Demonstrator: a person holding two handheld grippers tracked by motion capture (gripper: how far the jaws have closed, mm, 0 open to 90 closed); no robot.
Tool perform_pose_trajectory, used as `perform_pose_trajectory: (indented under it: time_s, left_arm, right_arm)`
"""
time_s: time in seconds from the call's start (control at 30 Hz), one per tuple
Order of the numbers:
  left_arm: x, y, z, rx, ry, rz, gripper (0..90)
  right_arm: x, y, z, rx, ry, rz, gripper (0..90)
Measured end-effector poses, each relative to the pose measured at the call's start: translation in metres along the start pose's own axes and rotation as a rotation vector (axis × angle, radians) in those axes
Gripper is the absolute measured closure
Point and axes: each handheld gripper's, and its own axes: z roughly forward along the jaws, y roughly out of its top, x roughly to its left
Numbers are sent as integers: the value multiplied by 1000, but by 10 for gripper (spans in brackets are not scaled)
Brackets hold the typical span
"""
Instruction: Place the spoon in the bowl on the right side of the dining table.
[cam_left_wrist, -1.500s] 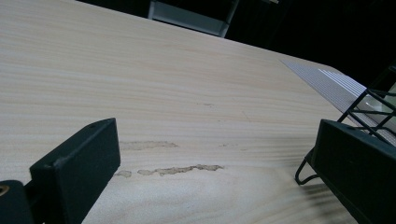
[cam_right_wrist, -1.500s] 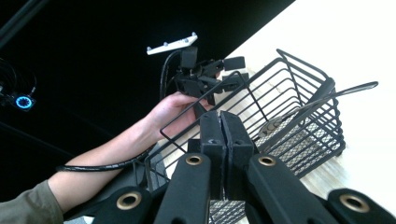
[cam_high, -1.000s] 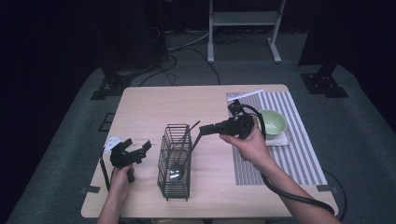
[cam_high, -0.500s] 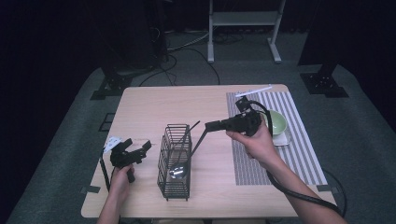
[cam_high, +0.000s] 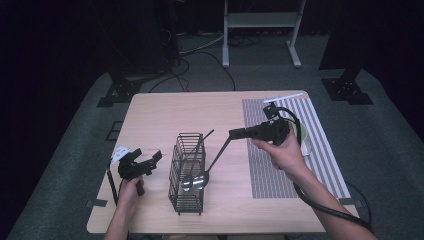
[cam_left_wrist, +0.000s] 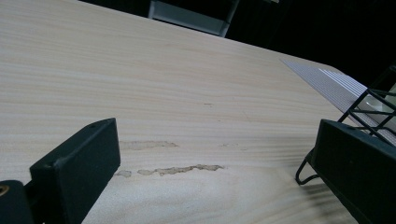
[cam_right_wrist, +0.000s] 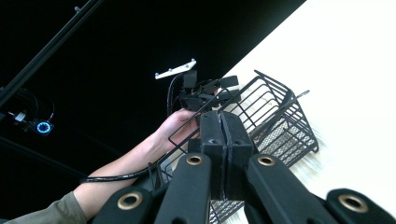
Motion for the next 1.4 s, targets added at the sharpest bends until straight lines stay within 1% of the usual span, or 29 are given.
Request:
perform_pose_trajectory:
  time_s: [0.43, 0.67, 0.83, 0.9, 1.1, 1.4]
  left_arm:
    - [0, 0, 0, 1, 1, 2, 1]
    - [0, 0, 0, 1, 1, 2, 1]
    - [0, 0, 0, 1, 1, -3, 1]
    - [0, 0, 0, 1, 2, -2, 1]
    - [0, 0, 0, 1, 2, -2, 1]
    - [0, 0, 0, -2, 5, -6, 1]
  right_arm:
    - [-8, -6, -13, -16, -4, 25, 889]
    - [-11, -8, -16, -20, -6, 29, 889]
    - [-15, -10, -21, -25, -9, 42, 889]
    - [-17, -12, -24, -29, -17, 43, 889]
    - [-27, -18, -32, -37, -36, 68, 889]
    - [-36, -26, -37, -35, -54, 80, 889]
